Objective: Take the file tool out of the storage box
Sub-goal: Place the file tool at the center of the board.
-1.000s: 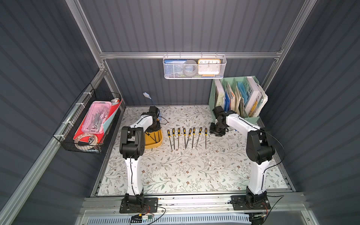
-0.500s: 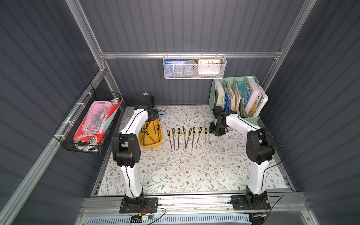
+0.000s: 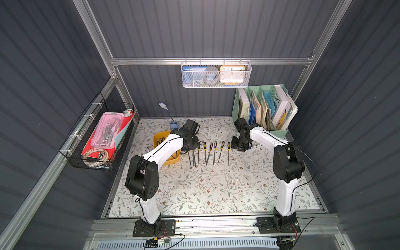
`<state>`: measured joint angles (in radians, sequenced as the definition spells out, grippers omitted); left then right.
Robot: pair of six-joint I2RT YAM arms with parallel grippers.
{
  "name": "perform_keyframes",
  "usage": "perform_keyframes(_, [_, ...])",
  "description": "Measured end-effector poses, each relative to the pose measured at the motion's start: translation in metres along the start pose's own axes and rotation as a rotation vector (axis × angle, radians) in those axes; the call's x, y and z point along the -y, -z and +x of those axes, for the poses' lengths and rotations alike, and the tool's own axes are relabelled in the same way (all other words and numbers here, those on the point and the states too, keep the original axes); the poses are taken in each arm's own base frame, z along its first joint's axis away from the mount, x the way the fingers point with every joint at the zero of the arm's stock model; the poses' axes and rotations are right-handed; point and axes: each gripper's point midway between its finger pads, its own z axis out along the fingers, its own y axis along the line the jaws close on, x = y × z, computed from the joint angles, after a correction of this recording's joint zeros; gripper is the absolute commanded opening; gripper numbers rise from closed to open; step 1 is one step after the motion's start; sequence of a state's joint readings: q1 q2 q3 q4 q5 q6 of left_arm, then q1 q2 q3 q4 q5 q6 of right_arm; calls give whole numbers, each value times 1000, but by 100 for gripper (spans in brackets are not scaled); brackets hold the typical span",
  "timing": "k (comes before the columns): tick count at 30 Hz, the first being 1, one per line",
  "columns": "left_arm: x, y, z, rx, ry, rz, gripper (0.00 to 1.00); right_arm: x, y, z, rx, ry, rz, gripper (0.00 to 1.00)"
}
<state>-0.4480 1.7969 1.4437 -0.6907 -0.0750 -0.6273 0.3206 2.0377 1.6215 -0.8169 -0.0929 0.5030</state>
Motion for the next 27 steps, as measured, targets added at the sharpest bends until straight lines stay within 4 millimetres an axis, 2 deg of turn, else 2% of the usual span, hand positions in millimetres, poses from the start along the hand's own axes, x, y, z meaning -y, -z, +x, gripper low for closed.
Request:
perform_keyframes(3, [3,-1,34,-42,3,-2,0,4,1,5,-5,6,6,45])
perform_keyframes(7, [10,7,71,-64,3,19,0,13,8,21,-15,2,15,45])
perform_keyframes(12, [5,12,100,-90,20,22,0,20,13,37,-22,-6,20,45])
perform_keyframes(18, [-11,0,123,-123,34,-34,0,16,16,47,-18,-3,14,45])
perform_keyframes(27, [-21,-27,130,-141,27,-115,0,10,16,47,-6,0,4,45])
